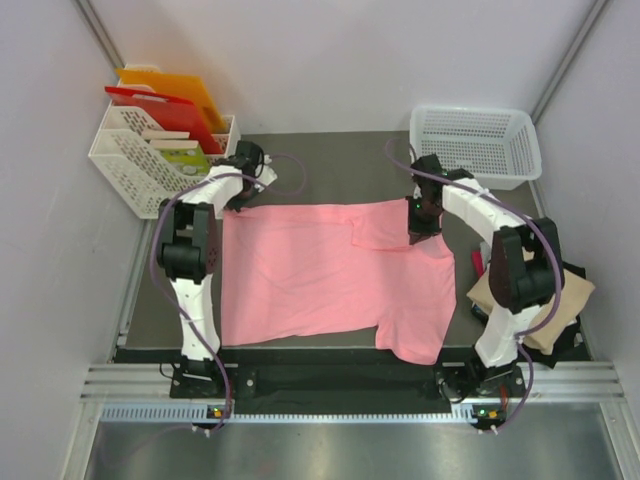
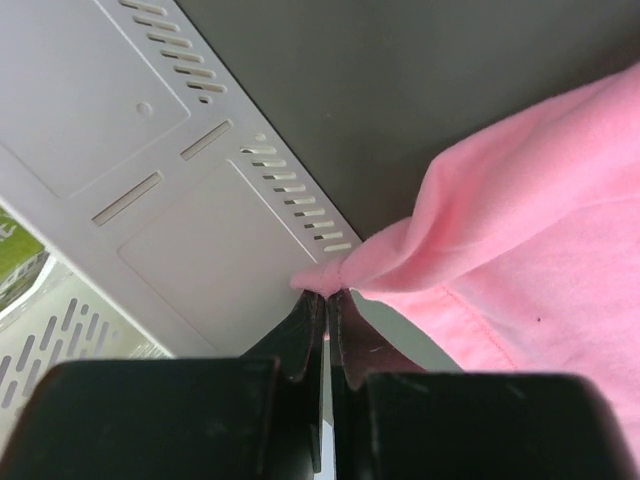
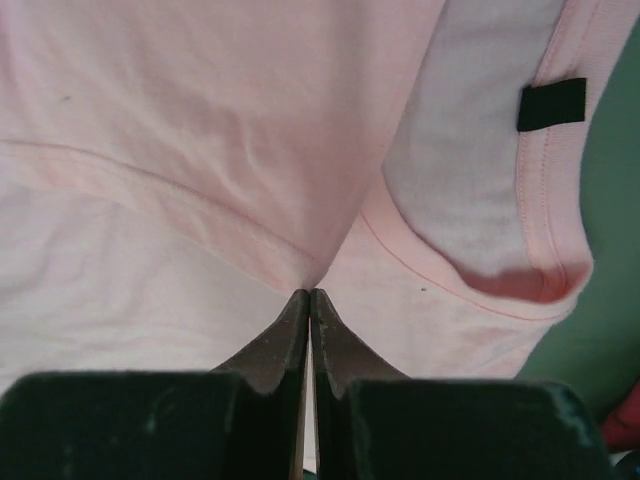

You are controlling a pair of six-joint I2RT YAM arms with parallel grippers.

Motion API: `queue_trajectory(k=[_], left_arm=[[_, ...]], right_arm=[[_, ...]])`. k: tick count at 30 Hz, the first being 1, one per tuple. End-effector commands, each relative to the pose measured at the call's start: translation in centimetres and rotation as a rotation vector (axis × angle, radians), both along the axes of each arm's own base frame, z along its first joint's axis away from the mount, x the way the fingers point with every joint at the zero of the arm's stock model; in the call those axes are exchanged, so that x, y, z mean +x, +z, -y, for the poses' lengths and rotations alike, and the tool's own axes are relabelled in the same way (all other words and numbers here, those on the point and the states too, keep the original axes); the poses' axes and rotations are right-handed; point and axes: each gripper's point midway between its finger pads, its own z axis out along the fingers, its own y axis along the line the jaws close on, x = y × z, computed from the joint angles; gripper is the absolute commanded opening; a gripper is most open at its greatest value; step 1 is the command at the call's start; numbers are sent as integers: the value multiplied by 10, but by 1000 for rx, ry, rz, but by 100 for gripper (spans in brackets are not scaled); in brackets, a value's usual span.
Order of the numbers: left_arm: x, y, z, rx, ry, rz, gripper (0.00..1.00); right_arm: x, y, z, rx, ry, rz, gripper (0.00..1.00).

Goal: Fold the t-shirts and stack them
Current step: Grap the side of the flattened tshirt furthest away from the robot with both arms

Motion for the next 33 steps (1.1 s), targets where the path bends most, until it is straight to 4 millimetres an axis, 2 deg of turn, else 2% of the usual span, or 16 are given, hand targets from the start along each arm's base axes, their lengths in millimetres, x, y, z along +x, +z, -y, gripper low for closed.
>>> queue_trajectory(k=[1,4,8,15,16,17,19,21,22,23,25,26,33], left_arm=[[3,42,-18,20,42,109,0],[1,48,-19,7,49,118,0],[-11,45,-17,-13,66,76,1],[-28,33,-9,-71,90,36,29],[-30,30,-8,-82,98,30,39],[-32,27,-7,-85,100,22,43],[-36,20,-5,-99,111,10,46],[-38,16,-3,-115,112,2,41],[-39,14,-2,-122,115,-3,35],[-39,12,1,-131,113,-7,23],[-38,9,1,-130,111,-13,10],[-37,10,2,-127,111,-11,0],[-24,17,3,-130,109,23,0]], right_arm=[[6,58,2,32,-4,132,0],[0,67,5,32,-6,149,0],[-7,74,7,33,-4,154,0],[-9,83,7,42,-8,172,0],[-8,84,6,45,-7,172,0],[-9,84,6,46,-6,174,0],[-9,84,7,44,-7,171,0],[-8,85,6,45,-7,172,0],[-8,85,7,45,-10,172,0],[-7,85,6,46,-10,174,0],[-8,84,6,47,-8,170,0],[-7,86,5,50,-7,174,0],[-6,87,5,54,-8,176,0]])
